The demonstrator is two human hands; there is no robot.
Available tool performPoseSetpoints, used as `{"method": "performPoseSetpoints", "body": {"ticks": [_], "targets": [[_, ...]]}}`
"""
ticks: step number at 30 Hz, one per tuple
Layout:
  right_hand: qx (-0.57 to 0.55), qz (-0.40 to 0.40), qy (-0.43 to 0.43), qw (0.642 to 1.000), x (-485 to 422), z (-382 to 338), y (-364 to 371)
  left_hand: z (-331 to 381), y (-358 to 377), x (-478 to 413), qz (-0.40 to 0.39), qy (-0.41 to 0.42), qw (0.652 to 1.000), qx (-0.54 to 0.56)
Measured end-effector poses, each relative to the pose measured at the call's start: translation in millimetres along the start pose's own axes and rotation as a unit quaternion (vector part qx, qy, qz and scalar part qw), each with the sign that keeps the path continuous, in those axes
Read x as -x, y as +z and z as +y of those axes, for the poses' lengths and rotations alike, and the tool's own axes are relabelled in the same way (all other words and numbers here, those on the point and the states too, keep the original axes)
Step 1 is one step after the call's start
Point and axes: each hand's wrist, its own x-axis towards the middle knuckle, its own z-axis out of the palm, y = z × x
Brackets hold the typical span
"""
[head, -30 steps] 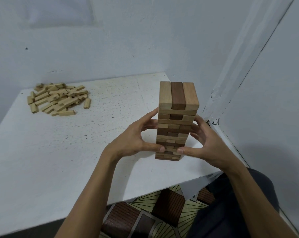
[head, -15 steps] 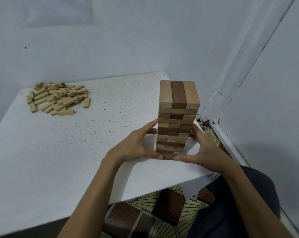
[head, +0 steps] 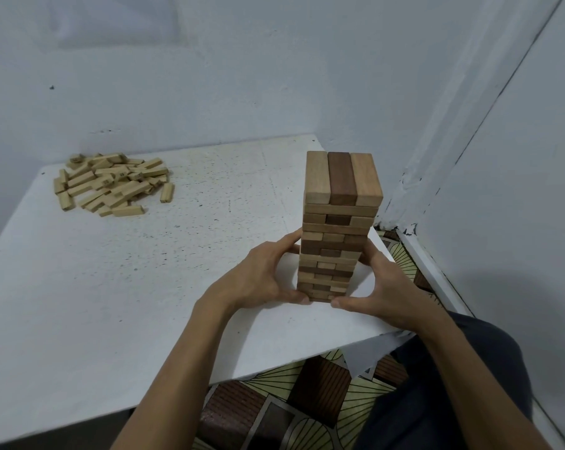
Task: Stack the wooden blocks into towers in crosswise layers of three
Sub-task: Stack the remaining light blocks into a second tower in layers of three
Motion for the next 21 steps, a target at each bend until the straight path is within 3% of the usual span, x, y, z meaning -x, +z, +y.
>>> {"method": "performPoseSetpoints", "body": {"ticks": [21], "targets": [[0.004, 0.007, 0.001, 1.000, 0.2, 5.6, 1.7, -9.2, 1.1, -1.3, 0.008, -0.001, 0.999, -0.040]]}}
